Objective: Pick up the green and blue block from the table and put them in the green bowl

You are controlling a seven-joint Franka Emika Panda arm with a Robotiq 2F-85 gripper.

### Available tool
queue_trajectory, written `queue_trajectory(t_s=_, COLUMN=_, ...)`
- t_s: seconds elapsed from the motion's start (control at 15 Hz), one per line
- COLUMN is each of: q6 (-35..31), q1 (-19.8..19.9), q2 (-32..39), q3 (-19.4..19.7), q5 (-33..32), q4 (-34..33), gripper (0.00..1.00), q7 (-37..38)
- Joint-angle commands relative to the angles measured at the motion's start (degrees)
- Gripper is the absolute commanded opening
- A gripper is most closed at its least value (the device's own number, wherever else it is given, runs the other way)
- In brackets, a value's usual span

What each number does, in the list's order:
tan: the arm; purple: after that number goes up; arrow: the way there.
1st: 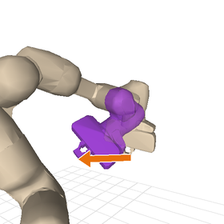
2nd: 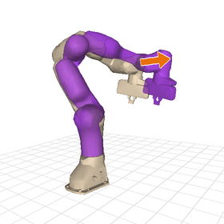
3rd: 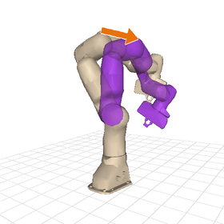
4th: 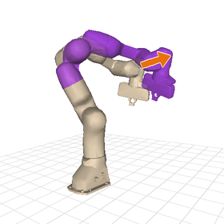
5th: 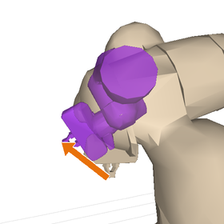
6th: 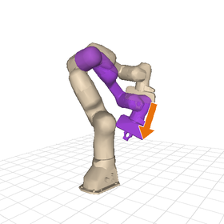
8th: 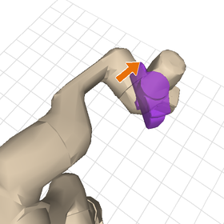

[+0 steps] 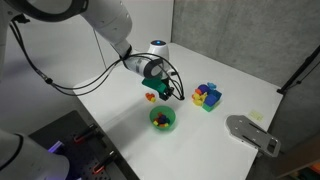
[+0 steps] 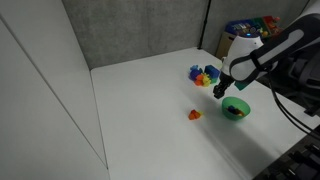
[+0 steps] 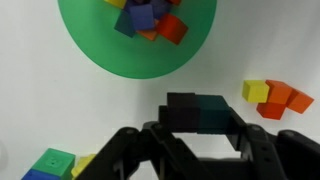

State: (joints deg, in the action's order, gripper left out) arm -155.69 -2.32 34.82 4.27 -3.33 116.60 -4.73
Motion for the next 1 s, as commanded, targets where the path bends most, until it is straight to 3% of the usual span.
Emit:
queue_trajectory(t_s=0.0, q6=2.7, q1=2.2, q2=-4.3, q3=1.5, q5=-1.6, q4=3.2, gripper=0.31, q7=0.7)
queue_trajectory(t_s=0.53, q6=4.3, q1=6.8, q2=-4.6, q3=2.0, q5=-0.6, q4=6.8, gripper=0.31, q7=-0.7)
queue_trajectory(t_s=0.6, q6=4.4, q1=7.3, q2=-4.9, q3=1.6, q5=-0.3, q4=7.2, gripper=0.81, q7=-1.0)
queue_trajectory(t_s=0.67, q6=4.5, q1=7.6, q2=-5.2, q3=1.3, q5=0.0, q4=7.5, gripper=0.82, q7=-1.3)
queue_trajectory(t_s=0.8, q6=5.0, q1=8.4, q2=-6.2, q3=0.1, q5=0.9, q4=8.0, gripper=0.96, q7=-1.9)
queue_trajectory(t_s=0.93, q6=5.9, q1=9.1, q2=-7.9, q3=-1.0, q5=1.6, q4=8.3, gripper=1.00, q7=-2.3)
